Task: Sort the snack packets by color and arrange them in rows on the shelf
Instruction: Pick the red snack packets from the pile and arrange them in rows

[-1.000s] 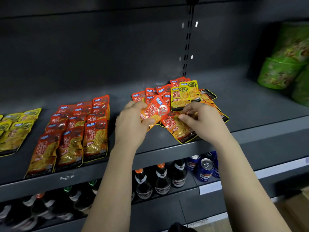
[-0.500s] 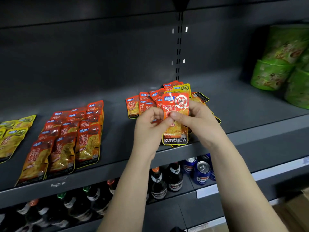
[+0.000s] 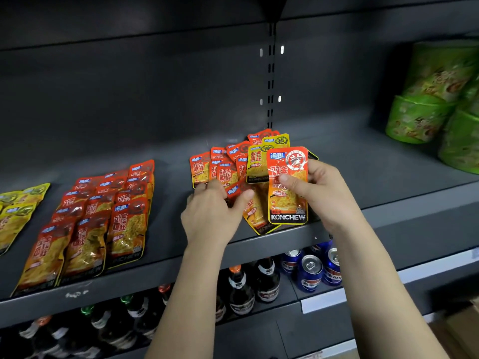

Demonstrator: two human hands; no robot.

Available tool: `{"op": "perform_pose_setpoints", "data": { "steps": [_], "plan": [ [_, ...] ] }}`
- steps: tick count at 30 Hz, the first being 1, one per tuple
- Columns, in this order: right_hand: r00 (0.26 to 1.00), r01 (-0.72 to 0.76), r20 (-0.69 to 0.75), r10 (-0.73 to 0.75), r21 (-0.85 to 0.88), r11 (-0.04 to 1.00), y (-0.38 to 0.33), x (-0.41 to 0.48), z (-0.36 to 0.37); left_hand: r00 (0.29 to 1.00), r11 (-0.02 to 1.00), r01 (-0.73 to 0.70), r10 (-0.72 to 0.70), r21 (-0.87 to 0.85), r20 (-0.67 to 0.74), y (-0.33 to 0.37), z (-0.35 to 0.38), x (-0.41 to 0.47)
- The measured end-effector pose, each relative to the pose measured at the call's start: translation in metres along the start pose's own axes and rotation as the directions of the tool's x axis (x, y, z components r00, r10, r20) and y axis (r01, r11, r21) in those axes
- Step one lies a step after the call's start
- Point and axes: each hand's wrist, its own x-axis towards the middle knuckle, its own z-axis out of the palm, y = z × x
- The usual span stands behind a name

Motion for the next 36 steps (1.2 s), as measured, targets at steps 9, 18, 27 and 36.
{"op": "perform_pose_setpoints", "data": {
  "steps": [9,18,27,36],
  "plan": [
    [0.999,0.019,-0.035,-0.02,-0.051,0.999,0.002,0.004,-0.014,0.989,0.989,0.043,-0.063,0.141,0.135,0.017,0.007,0.006],
    [0.999,0.007,-0.047,-0.01,-0.057,0.998,0.005,0.007,-0.02,0.986,0.998,0.069,-0.07,0.013,0.151,0.024,0.01,0.013],
    [0.999,-0.006,-0.033,0.004,-0.067,0.998,0.007,0.011,-0.019,0.998,0.978,0.043,-0.035,-0.206,0.042,0.022,0.0,0.012],
    [1.0,-0.003,-0.003,0.003,-0.094,0.996,0.004,0.017,-0.012,0.999,0.9,0.05,-0.048,-0.433,0.017,0.011,-0.016,0.017]
  ]
}}
